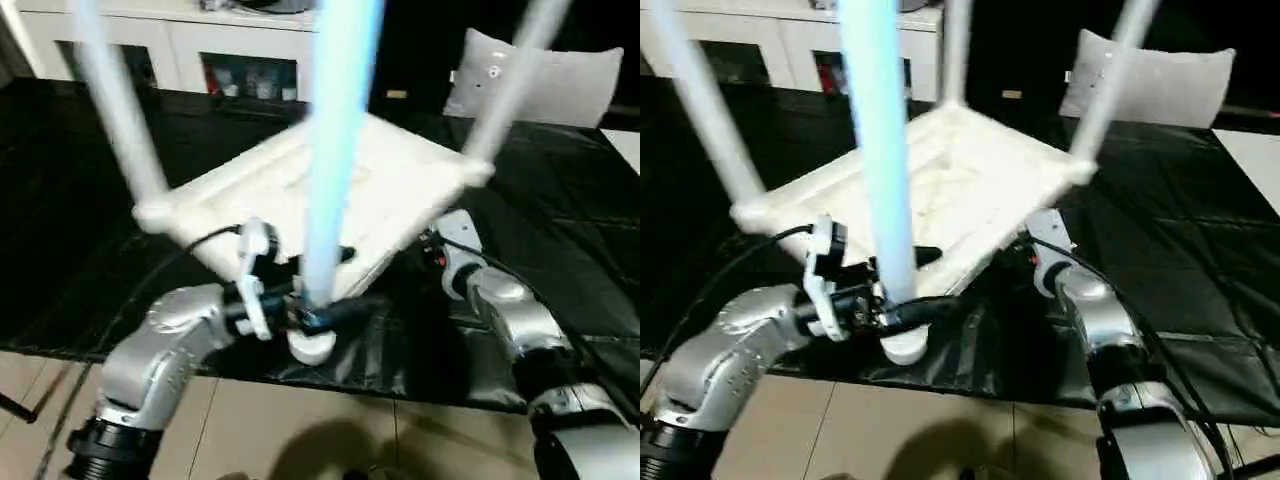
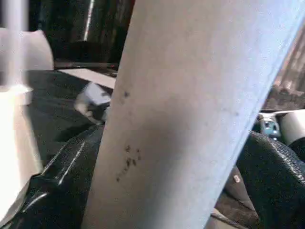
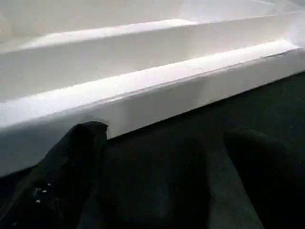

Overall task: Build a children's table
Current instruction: Rotate table base

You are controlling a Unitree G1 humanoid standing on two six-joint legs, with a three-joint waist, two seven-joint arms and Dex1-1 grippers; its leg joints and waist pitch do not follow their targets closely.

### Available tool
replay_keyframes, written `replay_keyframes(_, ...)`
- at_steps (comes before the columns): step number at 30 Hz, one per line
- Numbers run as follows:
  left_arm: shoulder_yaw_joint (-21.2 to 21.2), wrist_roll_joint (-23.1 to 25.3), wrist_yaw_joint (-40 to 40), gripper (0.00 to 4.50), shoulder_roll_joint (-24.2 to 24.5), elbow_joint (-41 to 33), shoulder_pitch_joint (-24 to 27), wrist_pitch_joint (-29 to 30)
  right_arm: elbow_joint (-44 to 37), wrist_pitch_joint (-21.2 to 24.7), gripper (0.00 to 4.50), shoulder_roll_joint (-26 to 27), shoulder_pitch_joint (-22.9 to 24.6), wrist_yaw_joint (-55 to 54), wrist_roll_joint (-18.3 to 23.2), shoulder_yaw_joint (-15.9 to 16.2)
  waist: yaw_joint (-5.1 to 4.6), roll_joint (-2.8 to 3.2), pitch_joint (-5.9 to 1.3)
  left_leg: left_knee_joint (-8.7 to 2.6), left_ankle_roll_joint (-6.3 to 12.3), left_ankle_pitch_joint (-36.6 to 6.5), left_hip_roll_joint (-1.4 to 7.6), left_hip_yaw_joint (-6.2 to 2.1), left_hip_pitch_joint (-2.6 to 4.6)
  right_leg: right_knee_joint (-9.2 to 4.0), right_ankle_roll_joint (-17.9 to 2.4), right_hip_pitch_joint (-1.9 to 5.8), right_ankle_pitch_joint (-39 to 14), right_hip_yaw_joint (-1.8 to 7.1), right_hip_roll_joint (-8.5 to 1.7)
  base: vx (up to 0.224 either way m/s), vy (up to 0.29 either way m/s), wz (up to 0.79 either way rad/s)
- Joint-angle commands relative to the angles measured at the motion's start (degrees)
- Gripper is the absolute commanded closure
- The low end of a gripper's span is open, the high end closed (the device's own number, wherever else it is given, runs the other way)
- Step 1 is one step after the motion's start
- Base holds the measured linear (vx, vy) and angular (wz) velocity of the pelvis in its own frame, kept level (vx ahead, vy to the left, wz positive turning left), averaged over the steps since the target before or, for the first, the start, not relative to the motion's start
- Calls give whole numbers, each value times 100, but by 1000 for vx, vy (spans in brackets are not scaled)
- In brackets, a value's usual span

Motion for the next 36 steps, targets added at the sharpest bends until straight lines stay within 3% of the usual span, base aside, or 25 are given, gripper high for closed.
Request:
replay_keyframes(1,-213,-97,-53,9,-41,-155,-44,90,-56,-246,0,146,-203,204,0,104,55,-60,-363,-439,381,-380,411,-151,-45,-462,-666,355,-1934,505,-671,0,0,0)
replay_keyframes(5,-311,-67,49,9,-168,-97,-189,96,-12,-490,0,218,-193,372,-58,188,53,-52,-368,-448,393,-370,434,-160,-35,-443,-678,349,-1841,508,-668,0,0,0)
replay_keyframes(8,-317,241,328,9,-438,249,-483,-175,222,-550,0,186,-248,159,-116,118,61,-57,-365,-444,391,-327,422,-147,-23,-458,-708,333,-1784,510,-652,0,0,0)
replay_keyframes(9,-307,279,386,9,-506,320,-551,-222,241,-550,0,180,-247,167,-88,82,88,-59,-383,-430,362,-339,421,-133,18,-464,-732,331,-1754,517,-664,0,0,0)
replay_keyframes(11,-322,284,477,9,-730,465,-755,-280,222,-552,0,174,-195,362,80,-68,113,-73,-380,-442,363,-321,439,-149,-17,-431,-741,360,-1632,517,-668,0,0,0)
replay_keyframes(16,-495,378,516,9,-1017,656,-971,-409,118,-539,0,157,-66,381,194,-213,147,-81,-396,-431,418,-257,437,-145,-18,-419,-748,364,-1489,520,-672,0,0,0)
replay_keyframes(17,-511,401,554,9,-1088,718,-1018,-456,87,-593,0,145,-32,371,182,-218,155,-34,-394,-430,428,-232,437,-153,-34,-412,-772,374,-1448,517,-680,0,0,0)
replay_keyframes(19,-494,637,866,9,-1357,1082,-1220,-812,-78,-678,0,87,118,297,210,-297,143,-47,-405,-420,427,-262,433,-144,-27,-430,-765,376,-1391,512,-668,0,0,0)
replay_keyframes(20,-408,1051,1383,9,-1595,1674,-1491,-1273,-174,-635,0,41,238,-18,324,-531,152,17,-382,-421,483,-304,405,-144,-26,-493,-682,364,-1474,499,-630,0,0,0)
replay_keyframes(21,-387,1163,1518,9,-1634,1827,-1559,-1383,-177,-617,0,27,259,-116,343,-592,176,-16,-415,-414,441,-379,429,-143,54,-494,-647,341,-1475,495,-635,0,0,0)
replay_keyframes(22,-383,1218,1556,9,-1647,1910,-1592,-1453,-180,-650,0,5,288,-190,311,-613,168,-43,-416,-434,453,-362,429,-169,0,-472,-634,381,-1457,483,-634,0,0,0)
replay_keyframes(24,-388,1294,1575,9,-1655,2039,-1642,-1550,-206,-744,0,-47,378,-340,226,-657,177,-27,-410,-420,403,-500,411,-145,1,-519,-566,371,-1768,475,-671,0,0,0)
replay_keyframes(28,-429,1596,1802,9,-1624,2304,-1716,-1794,-414,-714,0,-99,670,-509,230,-860,170,-44,-393,-418,451,-540,369,-140,-28,-583,-340,364,-2127,446,-645,0,0,0)
replay_keyframes(29,-372,1684,1939,9,-1668,2391,-1650,-1946,-857,-547,0,-13,968,-527,525,-1107,163,-37,-385,-422,460,-585,369,-144,-19,-609,-258,361,-2234,436,-639,0,0,0)
replay_keyframes(35,-265,1475,1718,9,-1619,1978,-1051,-2236,-2263,-195,0,170,1656,-588,814,-1134,140,-26,-381,-438,477,-723,356,-164,-35,-674,4,336,-2632,393,-644,0,0,0)
replay_keyframes(36,-224,1346,1626,9,-1577,1794,-902,-2177,-2495,-140,0,192,1760,-613,839,-1110,139,2,-378,-444,471,-723,363,-167,-39,-672,15,329,-2652,394,-649,0,0,0)
